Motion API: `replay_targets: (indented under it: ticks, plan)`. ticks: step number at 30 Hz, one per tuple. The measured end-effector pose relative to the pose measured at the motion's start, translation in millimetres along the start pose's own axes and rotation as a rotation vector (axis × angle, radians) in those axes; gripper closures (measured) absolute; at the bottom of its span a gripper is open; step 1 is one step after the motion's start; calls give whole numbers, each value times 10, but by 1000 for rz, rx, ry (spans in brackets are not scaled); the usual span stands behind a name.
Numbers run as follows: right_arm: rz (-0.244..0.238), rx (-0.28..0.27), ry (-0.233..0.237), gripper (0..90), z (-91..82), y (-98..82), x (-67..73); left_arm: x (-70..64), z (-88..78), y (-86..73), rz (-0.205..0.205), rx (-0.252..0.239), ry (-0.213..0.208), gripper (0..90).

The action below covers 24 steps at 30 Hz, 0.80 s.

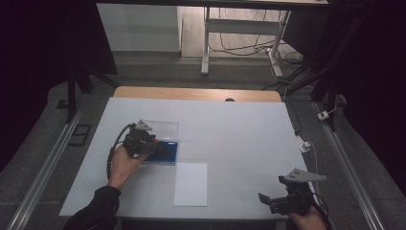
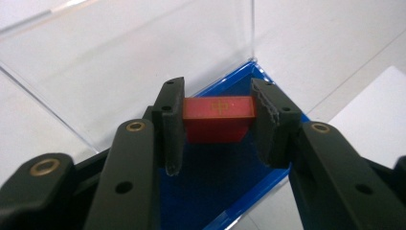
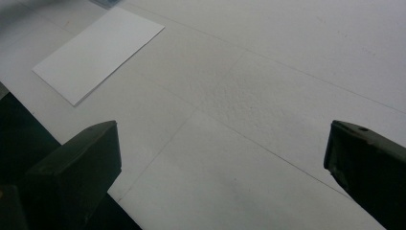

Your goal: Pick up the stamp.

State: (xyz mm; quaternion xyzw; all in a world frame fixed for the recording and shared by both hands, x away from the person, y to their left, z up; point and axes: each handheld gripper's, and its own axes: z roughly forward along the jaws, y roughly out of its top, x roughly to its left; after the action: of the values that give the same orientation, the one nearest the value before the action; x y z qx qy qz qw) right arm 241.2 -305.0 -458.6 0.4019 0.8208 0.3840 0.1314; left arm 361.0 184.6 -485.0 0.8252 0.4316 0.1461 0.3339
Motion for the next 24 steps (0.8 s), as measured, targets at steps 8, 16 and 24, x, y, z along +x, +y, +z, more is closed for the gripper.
replay_targets:
  ticks: [8,16,24]
  plan:
    - [-8,-2,-1,0,-5,-2,9,-69,-86,-5,15,-15,23,584]
    - [-6,-7,5,0,-5,-4,6,-106,-179,2,-24,-41,22,584]
    - [-3,-10,6,0,-11,-7,1,-131,-202,19,-38,-36,32,584]
